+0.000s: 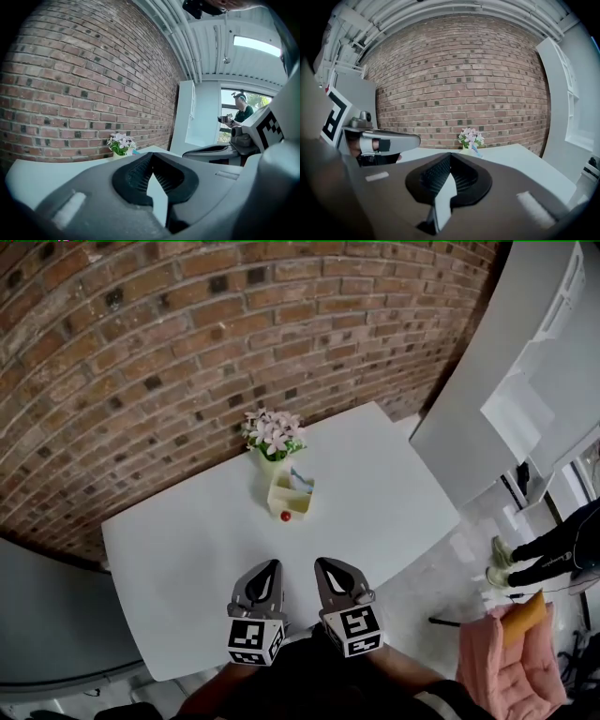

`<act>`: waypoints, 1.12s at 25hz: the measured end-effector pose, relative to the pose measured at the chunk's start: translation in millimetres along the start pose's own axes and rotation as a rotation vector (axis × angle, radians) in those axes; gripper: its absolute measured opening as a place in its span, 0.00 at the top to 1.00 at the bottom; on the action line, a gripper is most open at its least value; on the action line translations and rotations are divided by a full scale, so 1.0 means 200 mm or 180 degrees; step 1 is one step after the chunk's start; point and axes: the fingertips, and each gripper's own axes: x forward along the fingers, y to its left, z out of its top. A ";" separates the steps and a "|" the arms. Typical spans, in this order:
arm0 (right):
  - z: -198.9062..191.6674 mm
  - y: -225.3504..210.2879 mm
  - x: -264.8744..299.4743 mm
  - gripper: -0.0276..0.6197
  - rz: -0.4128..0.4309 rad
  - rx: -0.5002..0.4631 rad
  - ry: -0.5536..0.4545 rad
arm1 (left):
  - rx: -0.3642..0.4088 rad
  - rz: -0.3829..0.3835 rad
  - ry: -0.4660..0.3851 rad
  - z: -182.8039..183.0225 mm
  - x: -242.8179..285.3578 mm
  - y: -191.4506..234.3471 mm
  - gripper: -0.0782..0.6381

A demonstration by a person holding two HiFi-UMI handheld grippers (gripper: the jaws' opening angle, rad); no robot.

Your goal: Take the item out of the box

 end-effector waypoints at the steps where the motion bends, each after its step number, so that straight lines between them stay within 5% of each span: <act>1: 0.01 -0.02 0.03 0.95 0.0024 -0.0009 0.0000 | -0.0004 0.0029 0.0000 0.01 0.03 0.01 0.88; 12: 0.04 -0.23 0.31 0.95 0.0258 -0.0104 0.0117 | -0.0037 0.0433 0.0076 0.02 0.27 0.13 0.88; 28: 0.02 -0.43 0.66 0.95 0.0415 -0.0295 0.0242 | -0.0123 0.0654 0.0296 -0.06 0.61 0.27 0.88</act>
